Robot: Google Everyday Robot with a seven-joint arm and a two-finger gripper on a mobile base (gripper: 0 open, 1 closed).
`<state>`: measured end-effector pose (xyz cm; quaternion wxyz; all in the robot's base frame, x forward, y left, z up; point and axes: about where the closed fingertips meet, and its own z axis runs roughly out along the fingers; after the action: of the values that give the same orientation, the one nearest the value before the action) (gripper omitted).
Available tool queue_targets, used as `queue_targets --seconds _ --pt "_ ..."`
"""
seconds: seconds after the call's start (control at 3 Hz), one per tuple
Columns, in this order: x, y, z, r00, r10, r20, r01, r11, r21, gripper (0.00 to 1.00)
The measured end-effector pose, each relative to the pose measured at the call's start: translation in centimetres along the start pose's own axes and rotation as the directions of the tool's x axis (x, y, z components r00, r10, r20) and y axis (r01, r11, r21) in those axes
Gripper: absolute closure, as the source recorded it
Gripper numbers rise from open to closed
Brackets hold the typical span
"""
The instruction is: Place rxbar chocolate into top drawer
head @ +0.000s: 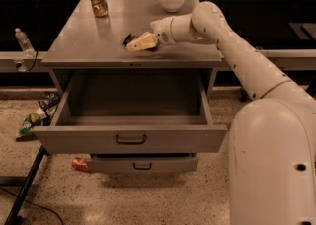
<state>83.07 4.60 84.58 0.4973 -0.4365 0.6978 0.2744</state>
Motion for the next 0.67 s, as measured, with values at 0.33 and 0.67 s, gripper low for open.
queue_targets --seconds 0.33,0.67 --pt "0.55 0.06 0.11 1.0 -0.002 -0.002 0.002 1.0 -0.008 0.45" --pt "0.83 0.16 0.16 1.0 -0.003 -0.004 0.003 0.9999 -0.013 0.69"
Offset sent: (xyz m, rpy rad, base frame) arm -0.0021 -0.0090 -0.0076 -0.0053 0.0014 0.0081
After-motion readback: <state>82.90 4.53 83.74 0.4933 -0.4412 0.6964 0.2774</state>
